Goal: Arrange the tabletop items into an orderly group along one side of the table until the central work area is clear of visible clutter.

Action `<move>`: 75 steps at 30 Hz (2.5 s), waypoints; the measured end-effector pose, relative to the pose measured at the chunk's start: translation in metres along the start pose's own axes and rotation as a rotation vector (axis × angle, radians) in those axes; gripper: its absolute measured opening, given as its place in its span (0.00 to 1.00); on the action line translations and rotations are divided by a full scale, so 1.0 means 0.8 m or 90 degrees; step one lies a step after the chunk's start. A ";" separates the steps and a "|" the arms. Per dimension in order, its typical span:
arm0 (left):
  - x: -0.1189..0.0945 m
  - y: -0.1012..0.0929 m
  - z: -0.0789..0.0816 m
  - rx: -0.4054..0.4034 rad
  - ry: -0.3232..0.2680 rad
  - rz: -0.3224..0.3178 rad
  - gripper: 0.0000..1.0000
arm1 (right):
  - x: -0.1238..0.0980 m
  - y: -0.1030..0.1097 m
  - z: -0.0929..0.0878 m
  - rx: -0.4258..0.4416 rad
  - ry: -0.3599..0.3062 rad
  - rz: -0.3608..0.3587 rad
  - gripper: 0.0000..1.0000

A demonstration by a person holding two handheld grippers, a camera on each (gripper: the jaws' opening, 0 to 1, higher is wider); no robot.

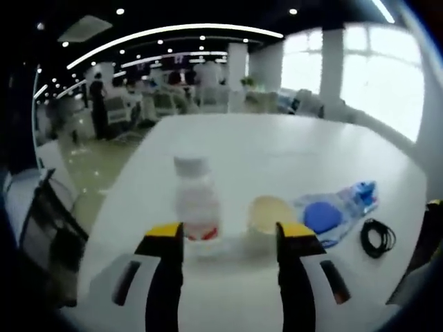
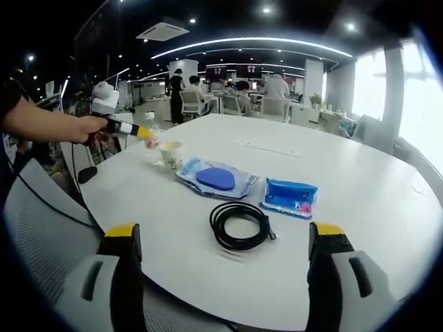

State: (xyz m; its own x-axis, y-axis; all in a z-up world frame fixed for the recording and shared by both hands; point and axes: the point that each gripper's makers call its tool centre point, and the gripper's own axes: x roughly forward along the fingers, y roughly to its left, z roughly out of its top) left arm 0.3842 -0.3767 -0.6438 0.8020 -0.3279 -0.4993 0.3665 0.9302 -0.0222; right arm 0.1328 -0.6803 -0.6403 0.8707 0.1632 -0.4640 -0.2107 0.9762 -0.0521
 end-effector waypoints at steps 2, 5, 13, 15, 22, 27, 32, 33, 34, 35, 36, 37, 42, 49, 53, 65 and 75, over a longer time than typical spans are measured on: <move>0.005 0.009 0.002 -0.001 0.000 0.008 0.53 | 0.000 0.000 0.000 -0.002 0.002 -0.001 1.00; 0.013 0.021 0.005 -0.013 0.004 0.018 0.53 | 0.000 -0.001 0.000 -0.003 0.001 -0.003 1.00; 0.037 0.035 0.010 -0.025 0.025 0.028 0.52 | 0.000 -0.001 -0.002 -0.004 0.006 -0.005 1.00; 0.042 0.034 0.010 -0.029 0.031 0.025 0.51 | 0.000 -0.002 -0.002 -0.005 0.009 -0.006 1.00; 0.061 0.037 0.009 -0.043 0.053 0.028 0.49 | 0.000 -0.004 -0.003 -0.006 0.011 -0.011 1.00; 0.073 0.038 0.009 -0.054 0.063 0.028 0.45 | 0.000 -0.005 -0.004 -0.005 0.013 -0.013 1.00; 0.076 0.036 0.006 -0.063 0.073 0.028 0.40 | 0.000 -0.005 -0.005 -0.004 0.015 -0.015 0.98; 0.077 0.036 0.006 -0.063 0.073 0.029 0.40 | 0.000 -0.006 -0.005 -0.004 0.015 -0.016 0.98; 0.077 0.036 0.007 -0.064 0.073 0.028 0.40 | 0.000 -0.005 -0.005 -0.003 0.015 -0.016 0.98; 0.077 0.036 0.007 -0.064 0.073 0.029 0.40 | 0.000 -0.005 -0.005 -0.003 0.014 -0.016 0.98; 0.078 0.036 0.006 -0.066 0.074 0.029 0.40 | 0.001 -0.005 -0.005 -0.003 0.014 -0.016 0.98; 0.077 0.036 0.007 -0.067 0.074 0.029 0.40 | 0.001 -0.005 -0.005 -0.003 0.014 -0.016 0.98; 0.075 0.034 0.005 -0.063 0.077 0.028 0.39 | 0.001 -0.004 -0.004 -0.003 0.013 -0.014 0.98; 0.063 0.021 0.001 -0.058 0.086 0.016 0.39 | 0.001 -0.003 -0.003 -0.002 0.010 -0.013 0.98; 0.056 0.012 -0.001 -0.054 0.087 0.011 0.39 | 0.000 -0.003 -0.003 -0.002 0.009 -0.011 0.98; 0.050 0.002 -0.003 -0.051 0.086 0.008 0.39 | 0.000 -0.002 -0.001 -0.001 0.005 -0.008 1.00; 0.054 0.003 0.001 -0.041 0.074 0.000 0.39 | 0.000 -0.003 -0.001 -0.001 0.005 -0.009 0.99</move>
State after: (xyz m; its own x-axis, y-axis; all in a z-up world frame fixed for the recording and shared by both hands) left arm 0.4201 -0.3887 -0.6648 0.7401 -0.3102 -0.5966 0.3324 0.9400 -0.0765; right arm 0.1331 -0.6825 -0.6413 0.8697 0.1482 -0.4708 -0.1991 0.9782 -0.0598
